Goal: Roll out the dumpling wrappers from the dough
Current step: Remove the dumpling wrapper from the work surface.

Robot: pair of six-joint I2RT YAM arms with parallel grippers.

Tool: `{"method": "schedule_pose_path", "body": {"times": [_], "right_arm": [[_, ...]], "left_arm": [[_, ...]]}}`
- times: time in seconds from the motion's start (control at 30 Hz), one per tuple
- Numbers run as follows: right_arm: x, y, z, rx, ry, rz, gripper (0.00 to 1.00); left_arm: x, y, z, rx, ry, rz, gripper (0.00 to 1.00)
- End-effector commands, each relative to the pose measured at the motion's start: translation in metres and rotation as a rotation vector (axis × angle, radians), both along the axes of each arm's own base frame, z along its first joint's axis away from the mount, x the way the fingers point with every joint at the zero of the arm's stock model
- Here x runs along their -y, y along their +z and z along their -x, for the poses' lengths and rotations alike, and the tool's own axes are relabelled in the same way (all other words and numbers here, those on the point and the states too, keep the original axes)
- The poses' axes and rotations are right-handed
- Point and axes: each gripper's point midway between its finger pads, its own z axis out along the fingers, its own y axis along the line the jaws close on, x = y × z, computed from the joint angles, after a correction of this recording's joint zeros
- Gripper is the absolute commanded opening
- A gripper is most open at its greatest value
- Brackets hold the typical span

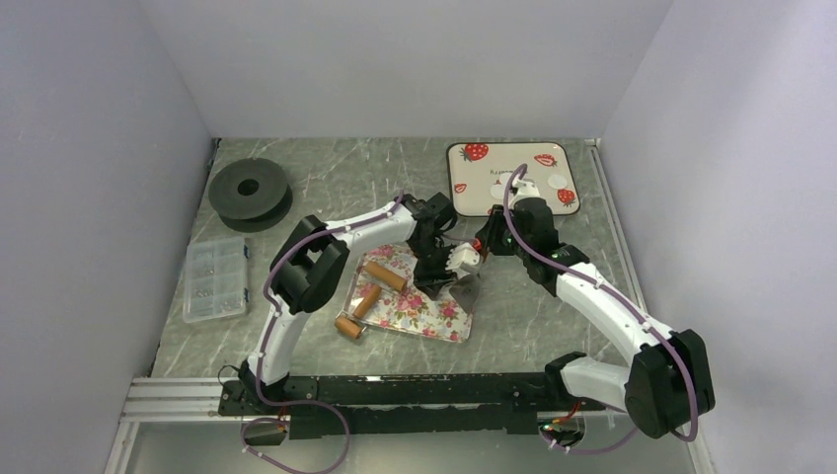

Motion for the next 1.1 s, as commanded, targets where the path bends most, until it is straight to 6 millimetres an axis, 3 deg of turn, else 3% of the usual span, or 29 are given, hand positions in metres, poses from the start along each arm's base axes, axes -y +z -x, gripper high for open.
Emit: {"method": "schedule_pose_path", "body": {"times": [0.0,0.2,0.4,0.53,0.67,0.83,1.07], "right_arm": [[-0.013,0.008,0.004,-0.006,0.037,-0.036,0.00],[-0.009,0.022,0.016,-0.010,0.036,-0.054,0.00],[0.011,0.040,0.007,0.017,-0.040,0.036,0.00],[0.013,0.047,-0.002,0.027,-0.051,0.064,0.00],[0.015,0.050,-0.012,0.038,-0.073,0.082,0.00],[0.016,0.051,-0.023,0.047,-0.098,0.088,0.00],[0.017,0.027,-0.032,0.026,-0.126,0.100,0.00]], "left_arm": [[0.014,0.040,0.002,-0.001,0.002,0.079,0.53],[0.015,0.054,0.001,0.000,0.004,0.094,0.53],[0.013,0.079,0.002,-0.034,0.025,0.122,0.52],[0.011,0.094,-0.005,-0.034,0.055,0.147,0.54],[0.007,0.095,-0.016,-0.032,0.102,0.136,0.53],[0.007,0.089,-0.062,0.023,0.325,0.136,0.55],[0.007,0.047,-0.065,-0.018,0.376,0.067,0.57]]}}
